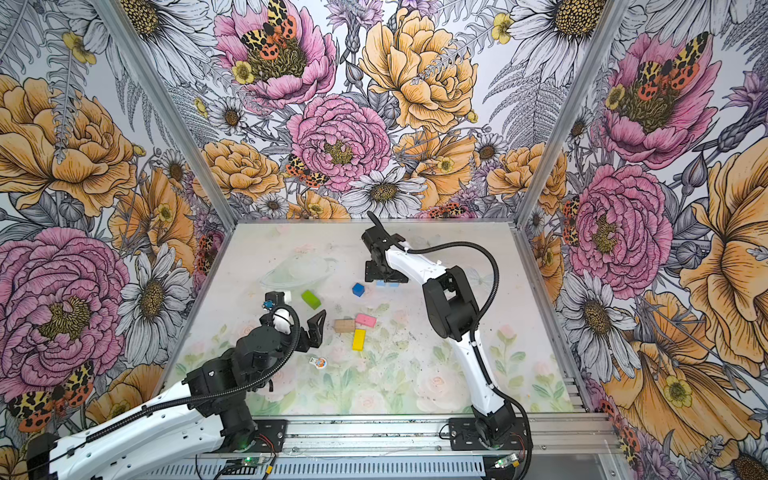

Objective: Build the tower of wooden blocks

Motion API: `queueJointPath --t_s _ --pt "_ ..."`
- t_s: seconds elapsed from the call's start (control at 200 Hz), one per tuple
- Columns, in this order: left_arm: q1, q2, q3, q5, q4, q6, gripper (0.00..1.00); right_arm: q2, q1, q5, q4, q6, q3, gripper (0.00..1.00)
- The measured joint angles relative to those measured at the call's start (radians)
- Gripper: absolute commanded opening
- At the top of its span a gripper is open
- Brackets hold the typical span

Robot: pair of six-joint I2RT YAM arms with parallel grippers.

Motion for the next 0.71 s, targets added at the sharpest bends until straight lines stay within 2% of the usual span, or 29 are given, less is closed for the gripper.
queueJointPath --t_s 0.18,0.54,0.705 --pt "0.014 -0.009 -0.010 0.006 -0.002 0.000 0.99 0.008 -0.003 0.000 -0.015 0.005 0.007 0.86" --pt "0.025 -0.016 -0.015 0.014 -0.006 0.003 0.99 0.020 -0.011 -0.008 -0.024 0.002 0.031 0.61" --pt "0.028 -0.025 -0.016 0.014 -0.011 0.003 0.99 0.028 -0.016 -0.013 -0.025 0.001 0.045 0.60"
